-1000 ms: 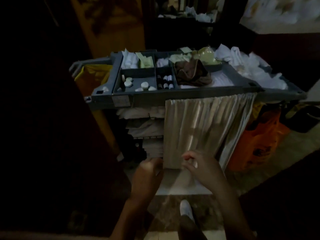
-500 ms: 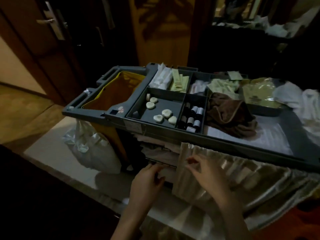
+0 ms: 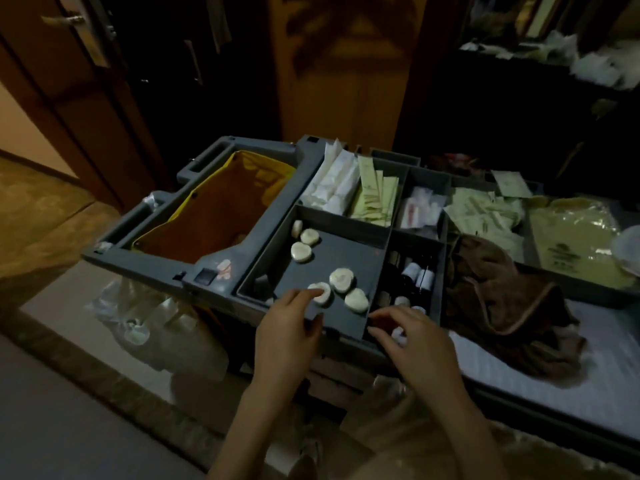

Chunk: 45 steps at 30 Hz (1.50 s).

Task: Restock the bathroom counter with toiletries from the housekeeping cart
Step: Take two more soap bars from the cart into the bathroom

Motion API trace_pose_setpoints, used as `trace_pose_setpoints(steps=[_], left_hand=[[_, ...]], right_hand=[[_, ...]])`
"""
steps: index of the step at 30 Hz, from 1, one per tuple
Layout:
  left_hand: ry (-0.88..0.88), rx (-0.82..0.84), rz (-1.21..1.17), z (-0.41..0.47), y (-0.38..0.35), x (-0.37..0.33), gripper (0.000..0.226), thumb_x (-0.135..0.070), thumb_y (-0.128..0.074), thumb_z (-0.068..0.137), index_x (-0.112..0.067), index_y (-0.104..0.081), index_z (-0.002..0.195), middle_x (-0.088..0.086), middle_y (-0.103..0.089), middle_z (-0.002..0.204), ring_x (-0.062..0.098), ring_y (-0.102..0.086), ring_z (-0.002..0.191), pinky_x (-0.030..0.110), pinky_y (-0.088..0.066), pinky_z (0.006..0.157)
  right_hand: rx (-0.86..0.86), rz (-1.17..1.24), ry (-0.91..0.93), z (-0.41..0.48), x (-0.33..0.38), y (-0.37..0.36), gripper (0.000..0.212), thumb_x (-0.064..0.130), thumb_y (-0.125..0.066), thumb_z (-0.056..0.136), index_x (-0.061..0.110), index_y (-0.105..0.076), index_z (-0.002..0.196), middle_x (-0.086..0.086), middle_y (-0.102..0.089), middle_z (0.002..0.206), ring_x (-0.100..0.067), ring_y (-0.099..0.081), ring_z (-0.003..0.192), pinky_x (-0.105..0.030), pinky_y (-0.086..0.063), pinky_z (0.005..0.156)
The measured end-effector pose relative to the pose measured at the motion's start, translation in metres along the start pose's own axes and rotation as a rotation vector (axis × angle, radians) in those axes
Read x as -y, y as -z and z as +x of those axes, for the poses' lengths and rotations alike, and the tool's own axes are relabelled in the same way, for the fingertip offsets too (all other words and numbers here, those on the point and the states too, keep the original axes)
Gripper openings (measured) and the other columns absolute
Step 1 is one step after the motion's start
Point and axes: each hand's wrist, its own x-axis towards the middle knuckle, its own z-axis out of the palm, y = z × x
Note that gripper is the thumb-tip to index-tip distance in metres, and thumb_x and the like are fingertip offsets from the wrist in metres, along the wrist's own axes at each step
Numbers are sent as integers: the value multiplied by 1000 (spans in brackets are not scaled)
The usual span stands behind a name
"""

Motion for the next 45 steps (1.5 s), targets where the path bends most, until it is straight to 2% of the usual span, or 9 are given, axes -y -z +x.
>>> trace_pose_setpoints(steps=[5, 8, 11, 16, 19, 25, 29, 38, 45], left_hand=[[90, 59, -19, 81, -13, 35, 40, -21, -68, 86, -24, -60, 125, -3, -60, 120, 16, -58, 109, 29, -48, 83], [120, 100, -2, 106, -18, 55, 37, -18, -69, 84, -18, -63, 121, 3, -61, 114, 22, -60, 105, 25, -44, 80], [153, 136, -8, 119, -27, 72, 37, -16, -67, 84, -14, -62, 120, 8, -62, 110, 27, -62, 101, 27, -44, 78], [214, 236, -12, 128, -36, 76, 75, -18, -66, 85, -14, -28, 150, 10, -48, 138, 26, -52, 121, 27, -39, 93], [216, 258, 5, 133, -39, 77, 80, -19, -64, 88, -12, -18, 153, 11, -46, 139, 25, -52, 120, 24, -39, 91], [188, 264, 76, 137, -45, 79, 63, -23, -60, 89, -16, -36, 146, 8, -51, 124, 25, -58, 106, 31, -48, 83], [195, 226, 87, 140, -46, 76, 41, -26, -58, 90, -20, -54, 130, 3, -52, 114, 22, -60, 95, 29, -46, 72], [196, 277, 133, 142, -53, 77, 57, -42, -60, 90, -25, -40, 140, 2, -45, 128, 20, -56, 107, 28, -46, 80], [241, 238, 83, 145, -53, 76, 40, -37, -69, 83, -18, -46, 109, 1, -54, 112, 22, -59, 96, 32, -44, 70]], right_hand=[[-22, -48, 29, 85, 4, -4, 15, 33, -65, 90, 28, -67, 104, 16, -60, 97, -4, -56, 93, -22, -46, 76], [-25, -39, 12, 123, 9, -20, 17, 33, -63, 91, 27, -67, 107, 15, -61, 99, -4, -55, 98, -19, -43, 80], [10, -26, -3, 145, 12, -42, 17, 34, -63, 92, 28, -66, 107, 14, -63, 103, -9, -56, 103, -27, -47, 86], [109, -34, -52, 164, 8, -67, 24, 34, -63, 92, 26, -65, 114, 11, -63, 110, -6, -56, 106, -17, -39, 85], [147, -30, -85, 178, 5, -78, 28, 34, -66, 89, 25, -64, 116, 8, -63, 115, -8, -58, 108, -25, -48, 88], [162, -42, -65, 203, 9, -94, 41, 36, -68, 87, 23, -58, 124, 1, -58, 122, -17, -57, 112, -36, -50, 89], [180, -110, -36, 221, 11, -100, 56, 39, -62, 91, 20, -44, 140, -1, -49, 136, -22, -49, 123, -35, -44, 96], [176, -145, -47, 228, 4, -106, 46, 38, -57, 94, 20, -51, 135, -2, -54, 131, -23, -48, 120, -39, -45, 93], [120, 17, -92, 223, -10, -104, 36, 32, -62, 92, 18, -62, 125, -2, -60, 123, -21, -55, 114, -39, -49, 90]])
